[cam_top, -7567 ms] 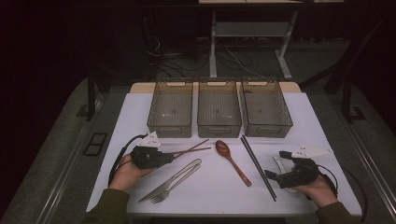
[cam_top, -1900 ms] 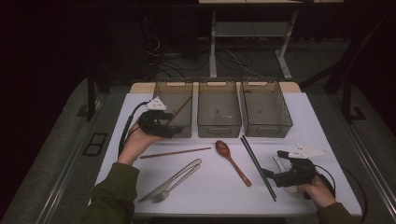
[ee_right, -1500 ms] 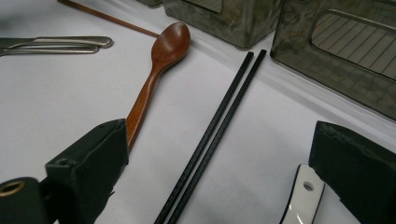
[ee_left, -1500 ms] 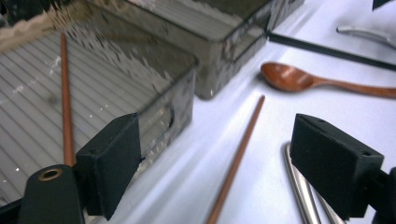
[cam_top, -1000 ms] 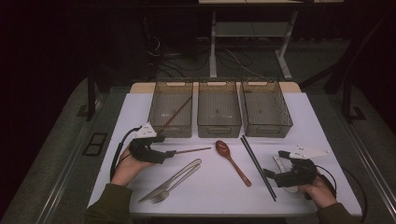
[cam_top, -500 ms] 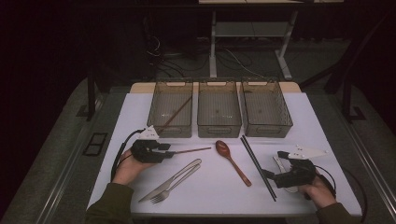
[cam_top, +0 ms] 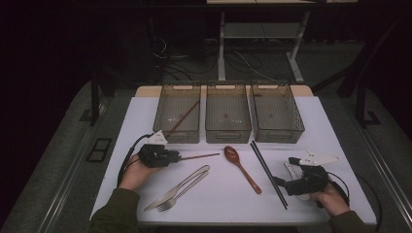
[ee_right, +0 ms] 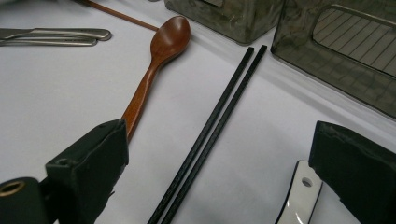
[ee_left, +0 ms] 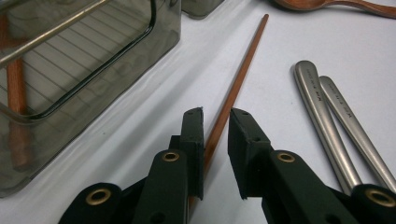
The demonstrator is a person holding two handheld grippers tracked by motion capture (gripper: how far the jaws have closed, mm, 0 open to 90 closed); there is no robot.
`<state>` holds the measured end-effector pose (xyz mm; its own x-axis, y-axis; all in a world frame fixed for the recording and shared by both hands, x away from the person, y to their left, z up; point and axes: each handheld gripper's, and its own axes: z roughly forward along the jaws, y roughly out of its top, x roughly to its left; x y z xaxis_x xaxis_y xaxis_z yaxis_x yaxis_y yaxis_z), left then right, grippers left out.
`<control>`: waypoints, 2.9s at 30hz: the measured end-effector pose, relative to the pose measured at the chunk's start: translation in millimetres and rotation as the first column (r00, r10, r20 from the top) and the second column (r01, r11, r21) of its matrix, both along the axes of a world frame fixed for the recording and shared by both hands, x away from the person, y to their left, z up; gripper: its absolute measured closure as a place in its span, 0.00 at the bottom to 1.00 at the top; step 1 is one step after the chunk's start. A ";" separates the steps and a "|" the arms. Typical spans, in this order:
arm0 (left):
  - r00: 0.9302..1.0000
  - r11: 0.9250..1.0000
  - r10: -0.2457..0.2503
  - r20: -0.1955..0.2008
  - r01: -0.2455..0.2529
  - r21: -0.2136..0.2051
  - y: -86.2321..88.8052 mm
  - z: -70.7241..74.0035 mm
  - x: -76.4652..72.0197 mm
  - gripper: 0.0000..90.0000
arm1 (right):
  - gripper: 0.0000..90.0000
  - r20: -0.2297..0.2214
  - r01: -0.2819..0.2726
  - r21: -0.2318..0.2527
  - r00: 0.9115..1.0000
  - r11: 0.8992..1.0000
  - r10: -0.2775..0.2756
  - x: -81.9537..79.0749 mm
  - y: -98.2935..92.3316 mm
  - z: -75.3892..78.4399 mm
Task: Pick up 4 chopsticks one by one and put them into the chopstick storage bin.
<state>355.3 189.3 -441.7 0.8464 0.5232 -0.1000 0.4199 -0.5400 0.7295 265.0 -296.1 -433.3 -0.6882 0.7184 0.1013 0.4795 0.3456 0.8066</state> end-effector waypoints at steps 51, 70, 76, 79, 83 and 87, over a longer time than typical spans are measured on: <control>0.992 0.991 -0.115 -0.041 0.118 0.064 -9.1 -2.0 -5.7 0.93 | 0.05 0.005 -0.001 -0.001 1.000 1.000 0.001 0.1 -1.3 0.4; 0.994 0.990 -0.101 0.030 0.098 0.098 -11.0 -3.8 -13.6 0.93 | 0.05 0.006 -0.003 -0.003 1.000 1.000 0.003 -0.3 -0.8 0.4; 0.995 0.991 -0.102 0.008 0.101 0.087 -10.2 -1.9 -13.2 0.93 | 0.05 0.005 -0.002 0.000 1.000 1.000 0.002 0.0 -1.2 0.5; 0.995 0.992 -0.096 0.002 0.096 0.083 -8.4 0.4 -13.2 0.93 | 0.05 0.004 -0.001 -0.001 1.000 1.000 0.001 0.1 -0.8 0.4; 0.997 0.994 -0.083 -0.004 0.083 0.077 -6.4 6.4 -13.7 0.93 | 0.05 0.004 -0.001 -0.001 1.000 1.000 0.001 0.1 -1.0 0.4; 0.997 0.994 -0.078 -0.001 0.078 0.073 -7.2 12.3 -14.9 0.93 | 0.05 0.002 0.000 -0.001 1.000 1.000 0.000 0.2 -1.4 0.4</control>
